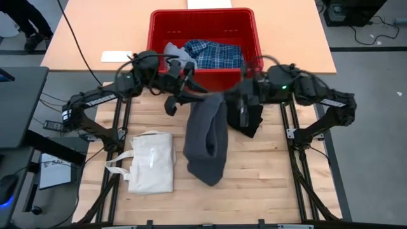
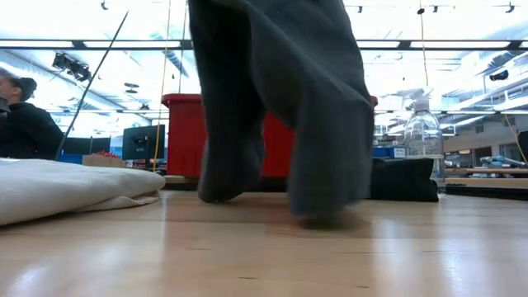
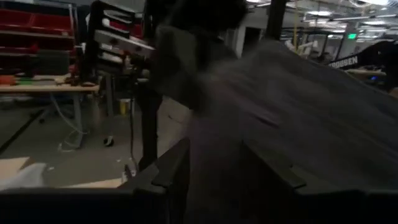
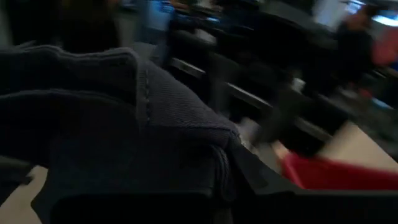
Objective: Fold Laundry from Bin
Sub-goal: Fold the gray shorts
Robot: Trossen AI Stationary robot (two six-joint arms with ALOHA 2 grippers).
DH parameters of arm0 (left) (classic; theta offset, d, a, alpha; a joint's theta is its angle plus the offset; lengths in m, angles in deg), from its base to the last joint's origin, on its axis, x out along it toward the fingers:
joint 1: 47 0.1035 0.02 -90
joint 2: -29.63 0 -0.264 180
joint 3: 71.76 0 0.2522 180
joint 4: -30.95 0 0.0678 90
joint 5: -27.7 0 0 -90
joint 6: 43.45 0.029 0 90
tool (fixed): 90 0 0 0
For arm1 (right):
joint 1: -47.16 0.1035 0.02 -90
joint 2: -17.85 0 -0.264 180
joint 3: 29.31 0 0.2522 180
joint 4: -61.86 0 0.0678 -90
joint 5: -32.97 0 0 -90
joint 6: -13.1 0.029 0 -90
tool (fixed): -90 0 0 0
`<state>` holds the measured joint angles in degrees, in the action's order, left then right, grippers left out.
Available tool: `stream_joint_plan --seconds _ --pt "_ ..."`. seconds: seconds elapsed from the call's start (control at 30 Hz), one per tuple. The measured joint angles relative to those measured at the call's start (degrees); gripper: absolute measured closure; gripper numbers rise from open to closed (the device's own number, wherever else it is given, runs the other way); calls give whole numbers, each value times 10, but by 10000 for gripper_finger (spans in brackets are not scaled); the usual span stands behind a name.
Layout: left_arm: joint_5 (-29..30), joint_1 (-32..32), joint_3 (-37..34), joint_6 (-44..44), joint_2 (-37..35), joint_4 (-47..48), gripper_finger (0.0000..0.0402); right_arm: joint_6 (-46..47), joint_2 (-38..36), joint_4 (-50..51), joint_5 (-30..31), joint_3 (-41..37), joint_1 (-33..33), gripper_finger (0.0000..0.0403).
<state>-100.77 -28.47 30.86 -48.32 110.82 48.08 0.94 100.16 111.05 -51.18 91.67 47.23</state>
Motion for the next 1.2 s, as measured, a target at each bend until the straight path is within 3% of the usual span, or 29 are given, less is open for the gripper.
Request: stream_joint_plan --seconds 0.2,0.43,0.63,0.9,0.97,1.07,1.2 --pt "46 29 0 16 -44 63 255 59 -39 54 114 0 -18 382" --pt "79 22 0 16 -69 109 255 122 -60 87 172 0 -49 382" --pt "189 -46 0 71 -56 177 242 184 -56 140 147 0 -86 382" --pt "306 -116 0 62 -40 247 164 212 -59 143 89 0 -141 382" --pt "359 -134 0 33 -37 266 152 215 -60 142 76 0 -153 382" --pt "445 -158 0 13 -35 298 151 218 -60 142 59 0 -167 382" --pt "511 -188 0 -4 -27 291 166 230 -59 140 45 0 -181 382"
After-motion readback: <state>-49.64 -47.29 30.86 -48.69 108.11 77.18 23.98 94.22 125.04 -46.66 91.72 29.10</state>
